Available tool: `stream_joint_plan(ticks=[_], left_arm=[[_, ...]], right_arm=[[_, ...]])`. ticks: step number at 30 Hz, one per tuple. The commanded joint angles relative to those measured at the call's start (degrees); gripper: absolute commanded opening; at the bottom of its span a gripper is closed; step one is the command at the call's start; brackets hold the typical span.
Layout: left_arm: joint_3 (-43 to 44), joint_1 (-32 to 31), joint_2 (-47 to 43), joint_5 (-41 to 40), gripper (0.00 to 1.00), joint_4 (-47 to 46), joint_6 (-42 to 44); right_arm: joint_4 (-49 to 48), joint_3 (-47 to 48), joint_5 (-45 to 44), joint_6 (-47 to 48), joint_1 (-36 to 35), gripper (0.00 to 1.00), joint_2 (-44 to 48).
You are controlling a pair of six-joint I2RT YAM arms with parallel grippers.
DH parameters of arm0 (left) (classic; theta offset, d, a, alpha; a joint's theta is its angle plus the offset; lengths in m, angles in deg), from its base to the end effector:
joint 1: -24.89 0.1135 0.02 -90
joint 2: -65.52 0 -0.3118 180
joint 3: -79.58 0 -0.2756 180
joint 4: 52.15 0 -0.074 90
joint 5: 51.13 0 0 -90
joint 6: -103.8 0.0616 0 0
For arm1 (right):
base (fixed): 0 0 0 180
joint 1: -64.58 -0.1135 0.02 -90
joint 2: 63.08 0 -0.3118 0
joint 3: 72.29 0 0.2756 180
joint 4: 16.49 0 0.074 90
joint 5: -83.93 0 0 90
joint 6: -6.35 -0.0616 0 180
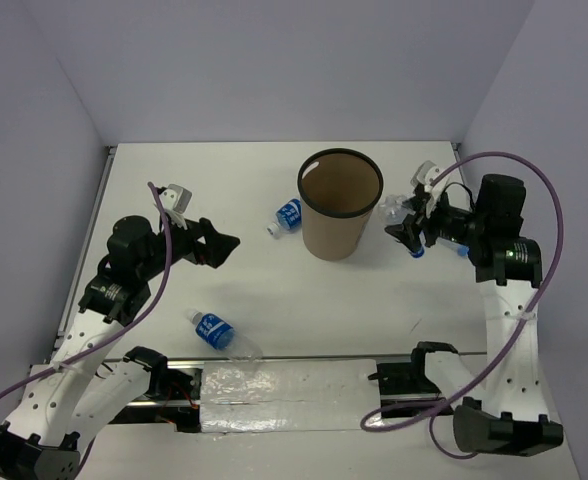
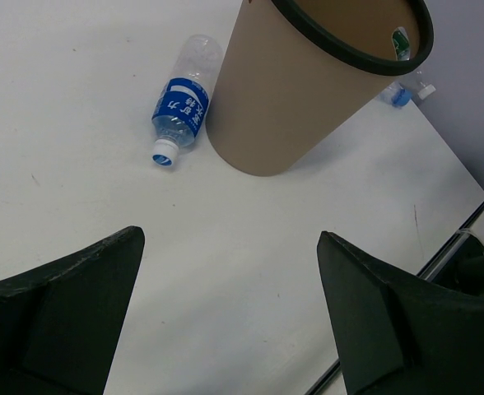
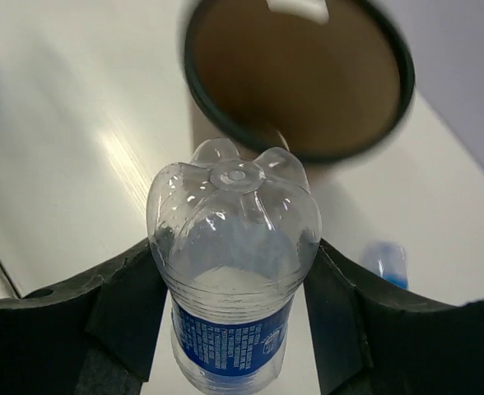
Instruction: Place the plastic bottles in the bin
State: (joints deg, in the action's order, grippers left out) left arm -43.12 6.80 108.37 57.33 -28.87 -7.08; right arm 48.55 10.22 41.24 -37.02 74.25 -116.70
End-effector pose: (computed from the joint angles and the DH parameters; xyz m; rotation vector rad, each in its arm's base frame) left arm 0.1737 -0.0773 0.3740 0.2025 1.7688 -0.7740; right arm 0.1750 0.0161 0.4294 -1.0274 1.7083 0.2853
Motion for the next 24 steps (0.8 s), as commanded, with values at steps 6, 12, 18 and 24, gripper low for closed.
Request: stream_joint_plan(ticks=[6, 12, 18, 24], left_arm=[[0.62, -0.11, -1.1, 2.29, 0.99, -2.44, 0.58], [0.36, -0.19, -0.93, 1.06, 0.99, -2.79, -0.21], [-0.34, -0.19, -1.01, -3.42, 0.99, -3.49, -3.45], [-0.7, -0.19, -1.28, -11.15, 0.99, -1.22, -16.36]], right_arm=[[-36.62, 9.16, 9.04, -42.66, -16.15, 0.26, -3.92], [-48.41, 12.59, 0.25, -45.49, -20.83, 0.31, -15.6], [-50.71, 13.65, -5.2, -44.26, -21.8, 0.6, -24.67], [-48.17, 9.88, -8.89, -41.89, -21.54, 1.0, -22.14]])
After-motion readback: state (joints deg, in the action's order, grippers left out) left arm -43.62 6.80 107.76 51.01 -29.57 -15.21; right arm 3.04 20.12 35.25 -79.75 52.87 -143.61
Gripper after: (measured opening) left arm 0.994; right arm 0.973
